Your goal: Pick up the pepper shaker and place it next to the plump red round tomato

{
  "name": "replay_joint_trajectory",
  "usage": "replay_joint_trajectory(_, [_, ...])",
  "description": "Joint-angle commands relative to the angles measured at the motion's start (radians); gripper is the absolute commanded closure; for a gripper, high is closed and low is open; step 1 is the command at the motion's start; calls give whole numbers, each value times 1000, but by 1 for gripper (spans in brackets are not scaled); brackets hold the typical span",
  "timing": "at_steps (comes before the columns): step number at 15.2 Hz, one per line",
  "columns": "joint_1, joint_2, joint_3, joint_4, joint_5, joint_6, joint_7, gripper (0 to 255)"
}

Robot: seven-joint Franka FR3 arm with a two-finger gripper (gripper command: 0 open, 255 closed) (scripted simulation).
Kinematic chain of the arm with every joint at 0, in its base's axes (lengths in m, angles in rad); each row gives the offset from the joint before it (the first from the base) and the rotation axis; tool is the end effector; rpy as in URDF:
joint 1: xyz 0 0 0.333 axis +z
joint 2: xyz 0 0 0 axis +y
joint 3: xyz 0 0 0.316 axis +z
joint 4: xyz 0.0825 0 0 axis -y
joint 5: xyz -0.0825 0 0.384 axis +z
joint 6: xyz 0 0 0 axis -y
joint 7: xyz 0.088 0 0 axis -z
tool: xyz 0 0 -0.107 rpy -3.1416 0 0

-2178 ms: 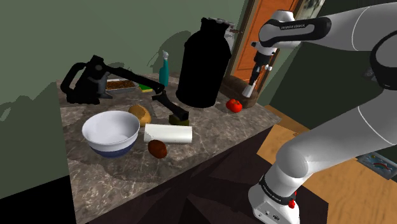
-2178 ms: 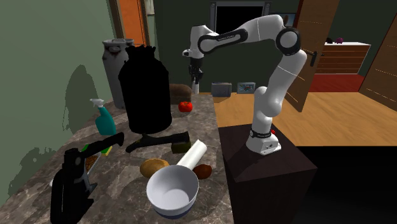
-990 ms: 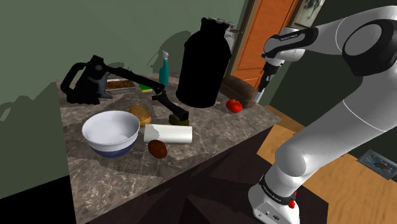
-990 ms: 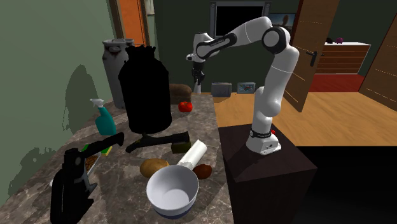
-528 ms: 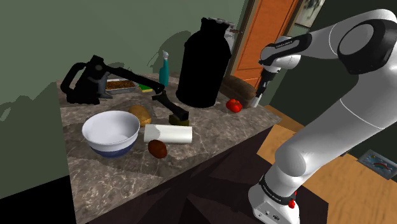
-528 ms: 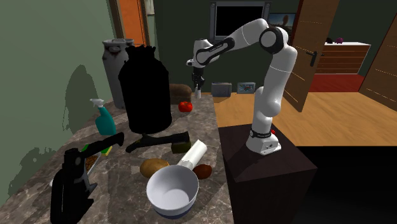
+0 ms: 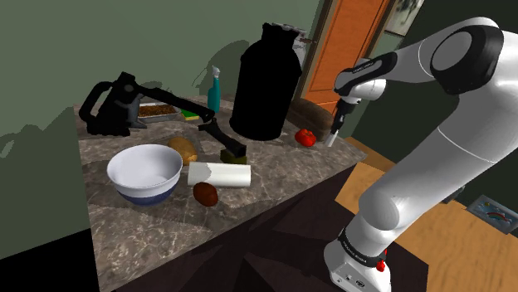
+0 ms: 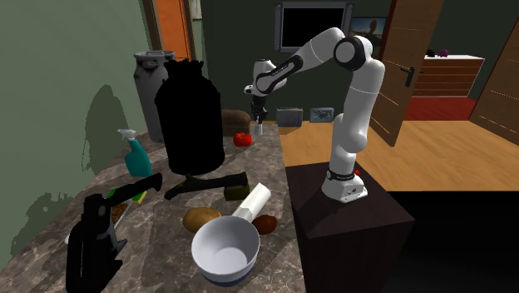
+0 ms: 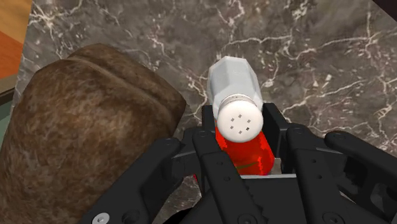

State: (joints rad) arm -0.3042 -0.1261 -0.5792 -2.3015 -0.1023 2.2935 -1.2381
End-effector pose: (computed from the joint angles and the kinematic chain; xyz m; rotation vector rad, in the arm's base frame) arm 0.3175 -0.3947 0.4000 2.9820 0.6338 0.0597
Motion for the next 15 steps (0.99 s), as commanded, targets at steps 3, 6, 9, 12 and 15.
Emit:
replay_joint_trajectory(3, [3,33,-6,-30,20,60,-13,255])
replay_joint_trajectory(6, [4,65,-11,-49,42,106,-29,255])
replay_joint_trajectory(9, [4,65,-11,-49,42,106,-29,255])
replay_joint_trajectory(12, [4,65,-11,-49,42,106,-29,255])
replay_joint_trajectory(15, [4,66,-11,-49,42,107,-30,0])
